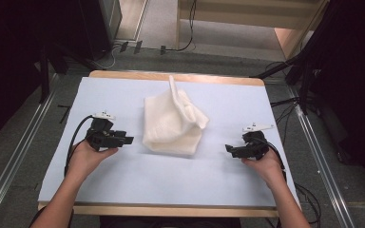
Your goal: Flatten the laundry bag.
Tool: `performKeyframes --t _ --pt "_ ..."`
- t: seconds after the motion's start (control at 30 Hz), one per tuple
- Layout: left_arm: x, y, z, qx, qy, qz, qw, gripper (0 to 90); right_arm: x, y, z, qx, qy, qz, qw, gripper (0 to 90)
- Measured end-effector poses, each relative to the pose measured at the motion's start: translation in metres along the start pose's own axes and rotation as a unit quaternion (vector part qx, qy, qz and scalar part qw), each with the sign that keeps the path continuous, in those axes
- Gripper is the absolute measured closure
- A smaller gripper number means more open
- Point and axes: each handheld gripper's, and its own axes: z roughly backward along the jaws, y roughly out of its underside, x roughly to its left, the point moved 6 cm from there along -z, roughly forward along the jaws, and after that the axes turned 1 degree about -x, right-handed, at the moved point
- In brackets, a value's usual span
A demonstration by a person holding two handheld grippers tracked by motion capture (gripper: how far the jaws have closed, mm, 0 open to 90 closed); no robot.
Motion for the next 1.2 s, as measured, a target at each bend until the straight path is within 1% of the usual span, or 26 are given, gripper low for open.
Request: performKeyframes --t 0.03,0.07,0.17,0.23,0.3,0.33,0.37,0.5,0.6,0.67,0.73,0.77,0.83,0.93,1.0,1.2 --pt "0.000 0.001 0.000 0.003 -0.001 -0.001 1.0000 46.1 0.001 -0.001 0.000 -0.003 0.001 -0.001 1.0000 15.5" --pt "0.001 0.002 -0.001 -0.001 0.000 -0.006 1.0000 46.1 0.002 -0.001 0.001 -0.006 -0.003 -0.001 1.0000 16.0" --pt "0.001 0.001 -0.001 -0.003 0.005 0.001 1.0000 42.0 0.006 -0.003 0.000 -0.009 -0.008 -0.001 0.9999 18.6" --pt "0.001 0.001 -0.001 -0.003 0.003 -0.001 1.0000 40.3 0.008 -0.003 -0.001 -0.008 -0.010 -0.001 0.9999 20.2" --pt "0.002 0.002 -0.001 -0.001 0.002 0.007 1.0000 39.7 0.010 -0.003 -0.002 -0.006 -0.011 -0.003 0.9999 22.6" --pt "0.002 0.002 0.000 -0.003 0.004 0.014 0.9999 40.2 0.010 -0.002 -0.002 -0.005 -0.014 0.000 0.9999 23.9" --pt "0.002 0.002 0.000 -0.007 0.010 0.019 0.9997 40.1 0.011 -0.002 -0.001 -0.004 -0.013 -0.001 0.9999 25.0" --pt "0.002 0.000 0.001 -0.013 0.011 0.009 0.9998 38.8 0.011 -0.002 0.001 -0.010 -0.016 -0.008 0.9998 26.8" --pt "0.004 0.000 0.000 -0.007 0.010 0.004 0.9999 38.2 0.008 -0.001 0.000 -0.008 -0.012 -0.011 0.9998 29.8" --pt "0.006 0.001 0.000 -0.004 0.010 0.008 0.9999 38.3 0.007 -0.001 0.000 -0.008 -0.014 -0.020 0.9997 32.0" --pt "0.008 0.000 0.002 -0.008 0.011 0.015 0.9998 38.2 0.007 -0.001 0.001 -0.012 -0.018 -0.019 0.9996 34.6" --pt "0.008 -0.001 0.002 -0.010 0.013 0.014 0.9998 38.3 0.007 -0.002 0.002 -0.014 -0.020 -0.018 0.9995 35.3" --pt "0.008 -0.002 0.001 -0.007 0.010 0.010 0.9999 38.3 0.008 -0.002 0.003 -0.015 -0.024 -0.018 0.9994 37.2" --pt "0.005 -0.002 -0.001 -0.002 0.014 0.005 0.9999 38.3 0.009 -0.001 0.004 -0.014 -0.031 -0.018 0.9993 39.0" --pt "0.003 -0.003 -0.001 0.001 0.013 0.000 0.9999 38.4 0.008 0.000 0.006 -0.016 -0.031 -0.016 0.9993 40.0" --pt "0.001 -0.004 -0.001 -0.002 0.015 -0.002 0.9999 38.4 0.009 0.000 0.008 -0.016 -0.034 -0.016 0.9992 44.0"
